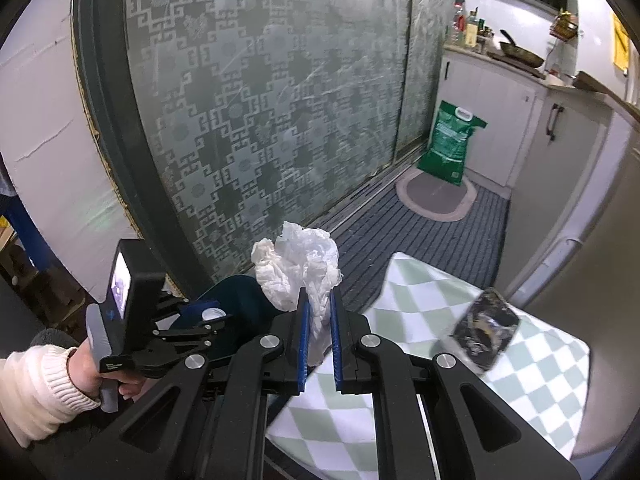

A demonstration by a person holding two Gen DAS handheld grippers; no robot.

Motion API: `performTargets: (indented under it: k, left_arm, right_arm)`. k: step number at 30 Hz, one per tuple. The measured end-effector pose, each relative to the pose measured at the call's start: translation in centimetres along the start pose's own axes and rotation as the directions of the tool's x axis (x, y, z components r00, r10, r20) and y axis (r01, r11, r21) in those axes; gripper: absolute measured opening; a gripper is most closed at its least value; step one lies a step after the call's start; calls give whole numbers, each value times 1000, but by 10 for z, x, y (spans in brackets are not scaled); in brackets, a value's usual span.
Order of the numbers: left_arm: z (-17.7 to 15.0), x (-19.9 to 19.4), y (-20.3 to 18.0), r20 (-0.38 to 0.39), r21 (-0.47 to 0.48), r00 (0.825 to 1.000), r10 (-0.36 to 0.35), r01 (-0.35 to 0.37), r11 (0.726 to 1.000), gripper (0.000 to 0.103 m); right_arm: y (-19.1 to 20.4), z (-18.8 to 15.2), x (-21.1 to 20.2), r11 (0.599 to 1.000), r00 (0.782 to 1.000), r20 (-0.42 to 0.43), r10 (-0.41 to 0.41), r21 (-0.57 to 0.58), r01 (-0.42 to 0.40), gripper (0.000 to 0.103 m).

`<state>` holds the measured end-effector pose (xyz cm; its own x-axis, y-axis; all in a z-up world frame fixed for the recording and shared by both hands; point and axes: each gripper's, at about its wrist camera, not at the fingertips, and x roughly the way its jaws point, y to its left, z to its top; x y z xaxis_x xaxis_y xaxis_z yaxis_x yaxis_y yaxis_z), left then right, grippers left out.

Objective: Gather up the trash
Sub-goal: 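Drop the white lid into the teal bin with the left tool while the right tool carries the plastic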

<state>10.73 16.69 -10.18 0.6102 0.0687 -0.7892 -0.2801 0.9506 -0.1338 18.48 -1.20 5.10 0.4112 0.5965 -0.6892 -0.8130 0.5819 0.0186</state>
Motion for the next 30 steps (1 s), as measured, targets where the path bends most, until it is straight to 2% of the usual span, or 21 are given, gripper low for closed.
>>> performTargets:
  k: [15, 17, 19, 22, 30]
  left_arm:
    - [-32, 29, 33, -133, 18, 991, 24, -22, 1000, 33]
    - [-35, 32, 37, -156, 17, 988, 17, -14, 1000, 39]
    - [-38, 30, 39, -159, 20, 987, 13, -9, 1000, 40]
    - [-38, 23, 42, -144, 34, 990, 6, -1, 999, 45]
    - [-28, -12, 57, -26, 3, 1000, -2, 2, 1000, 43]
  right_arm:
    - [54, 22, 45, 997, 997, -54, 61, -47, -63, 9]
    - [59, 23, 53, 996, 996, -67, 66, -48, -70, 9]
    - [64, 24, 63, 996, 994, -87, 67, -50, -72, 9]
    - [70, 21, 80, 996, 990, -125, 64, -48, -70, 9]
    - [83, 4, 127, 997, 973, -228, 39, -61, -55, 9]
